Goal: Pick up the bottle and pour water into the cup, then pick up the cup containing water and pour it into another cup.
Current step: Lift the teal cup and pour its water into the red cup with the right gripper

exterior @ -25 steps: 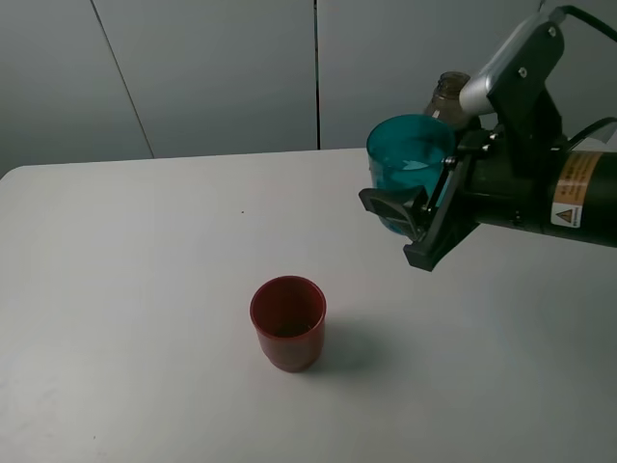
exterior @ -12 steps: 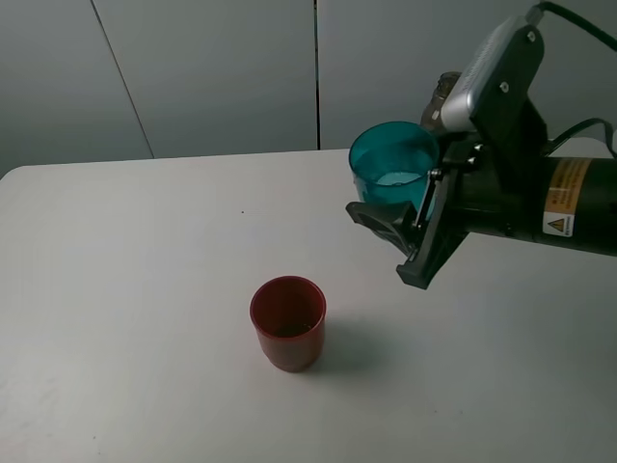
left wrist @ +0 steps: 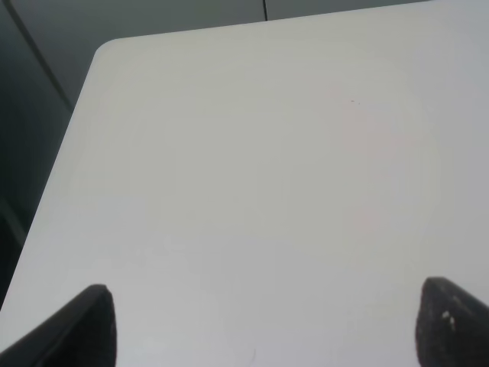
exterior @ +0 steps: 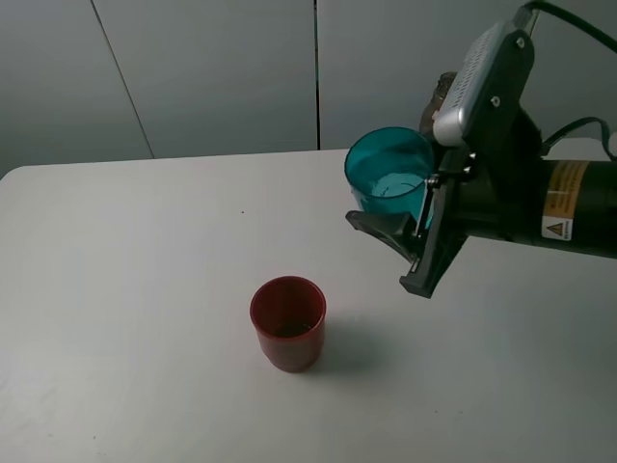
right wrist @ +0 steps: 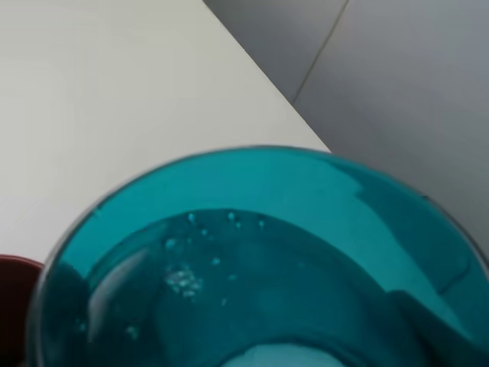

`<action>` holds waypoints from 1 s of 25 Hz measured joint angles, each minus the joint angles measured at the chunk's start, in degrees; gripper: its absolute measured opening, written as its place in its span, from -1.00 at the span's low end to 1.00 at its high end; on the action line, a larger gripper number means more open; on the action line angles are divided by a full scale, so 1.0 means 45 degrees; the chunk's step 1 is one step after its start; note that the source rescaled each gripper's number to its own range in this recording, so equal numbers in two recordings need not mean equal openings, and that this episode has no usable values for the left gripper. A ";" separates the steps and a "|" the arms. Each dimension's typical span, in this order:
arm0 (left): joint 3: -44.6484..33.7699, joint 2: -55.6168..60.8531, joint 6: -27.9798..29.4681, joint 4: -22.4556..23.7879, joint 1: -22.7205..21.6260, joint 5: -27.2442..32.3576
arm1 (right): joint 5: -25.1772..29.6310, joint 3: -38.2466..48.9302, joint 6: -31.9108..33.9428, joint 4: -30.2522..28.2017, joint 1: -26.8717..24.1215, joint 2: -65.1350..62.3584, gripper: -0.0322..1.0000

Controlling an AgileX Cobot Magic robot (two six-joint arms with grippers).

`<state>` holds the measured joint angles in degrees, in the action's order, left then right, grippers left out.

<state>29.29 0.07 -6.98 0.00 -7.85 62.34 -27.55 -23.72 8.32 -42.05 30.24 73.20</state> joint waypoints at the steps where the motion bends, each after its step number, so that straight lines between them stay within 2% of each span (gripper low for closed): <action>1: 0.0000 0.0000 0.0000 0.0000 0.0000 0.0000 | 0.0000 0.0000 -0.0030 -0.0063 0.0000 0.0076 -0.82; 17: 0.0000 0.0000 0.0000 0.0000 0.0000 0.0000 | -0.0359 -0.0701 -0.0812 -0.0778 0.0024 0.1963 -0.82; 25: 0.0000 0.0000 0.0000 0.0000 0.0000 0.0000 | 0.0624 -0.1489 -0.1545 -0.0853 0.1009 0.2192 -0.82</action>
<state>29.29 0.07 -6.98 0.00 -7.85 62.34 -24.74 -30.42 1.37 -45.88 34.78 83.07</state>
